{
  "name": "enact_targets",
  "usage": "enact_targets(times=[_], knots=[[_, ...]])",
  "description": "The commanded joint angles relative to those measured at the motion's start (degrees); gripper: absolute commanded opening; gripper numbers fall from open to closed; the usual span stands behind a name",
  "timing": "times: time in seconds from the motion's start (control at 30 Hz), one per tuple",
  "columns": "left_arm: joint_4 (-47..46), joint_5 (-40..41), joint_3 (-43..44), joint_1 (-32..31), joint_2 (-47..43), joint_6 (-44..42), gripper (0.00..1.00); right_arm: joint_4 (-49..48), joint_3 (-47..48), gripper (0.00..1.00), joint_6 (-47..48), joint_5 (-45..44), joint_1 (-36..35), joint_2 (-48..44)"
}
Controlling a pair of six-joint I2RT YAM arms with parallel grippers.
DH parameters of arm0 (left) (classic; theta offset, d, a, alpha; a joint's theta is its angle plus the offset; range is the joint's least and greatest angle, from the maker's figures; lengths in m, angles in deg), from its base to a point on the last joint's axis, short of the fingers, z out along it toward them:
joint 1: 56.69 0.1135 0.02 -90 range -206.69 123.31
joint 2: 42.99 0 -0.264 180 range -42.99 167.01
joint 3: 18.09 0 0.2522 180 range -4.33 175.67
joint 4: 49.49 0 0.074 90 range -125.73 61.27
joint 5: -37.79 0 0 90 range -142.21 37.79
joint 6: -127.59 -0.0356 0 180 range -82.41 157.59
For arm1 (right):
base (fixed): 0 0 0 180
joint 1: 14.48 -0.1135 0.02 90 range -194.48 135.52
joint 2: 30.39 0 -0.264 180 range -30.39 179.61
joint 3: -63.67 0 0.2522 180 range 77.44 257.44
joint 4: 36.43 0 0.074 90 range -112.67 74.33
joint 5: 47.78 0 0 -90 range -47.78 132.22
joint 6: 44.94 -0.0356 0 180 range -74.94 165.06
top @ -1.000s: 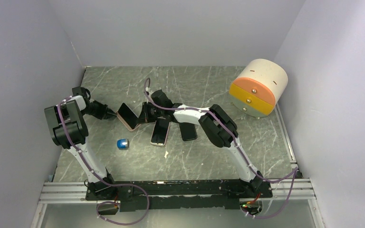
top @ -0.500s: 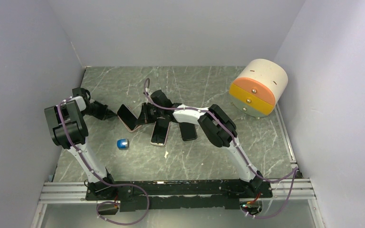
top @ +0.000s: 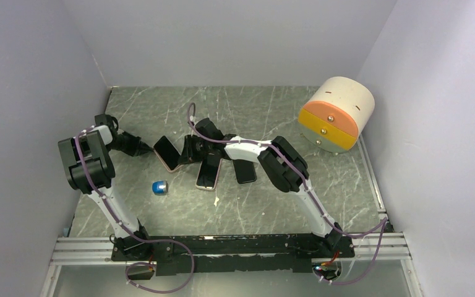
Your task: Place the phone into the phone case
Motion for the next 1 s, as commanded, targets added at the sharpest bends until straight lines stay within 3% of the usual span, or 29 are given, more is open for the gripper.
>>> enact_targets(times=[0.0,0.2,0.4,0.5,0.63,0.8,0.97], knots=[[0.7,-1.7,-0.3,-0.6,-2.9,-1.0,0.16,4.2,0.8,0.26,0.7,-1.0,-0.3,-3.2],[1.5,-3.0,-2.0,-1.5,-5.0,-1.9,0.27,4.9,1.0,0.28,0.1,-0.6,-0.3,-4.4],[1.9,-4.2,-4.2,-2.4,-5.1,-2.9,0.31,10.7,3.3,0.49,2.4,-2.2,-0.1,-6.2],[2.7,-4.0,-3.6,-2.9,-4.4,-3.3,0.31,14.2,4.5,0.52,3.8,-4.1,0.7,-7.1],[4.0,-2.8,-2.3,-3.8,-4.1,-4.1,0.32,14.9,4.9,0.52,5.2,-5.4,1.9,-7.8],[6.6,-1.6,-0.2,-3.8,-3.3,-5.8,0.35,11.6,6.1,0.44,6.5,-4.4,2.8,-5.9],[8.0,-0.1,0.2,-3.9,-3.9,-6.8,0.45,12.4,11.8,0.38,8.1,-4.8,3.0,-0.9]])
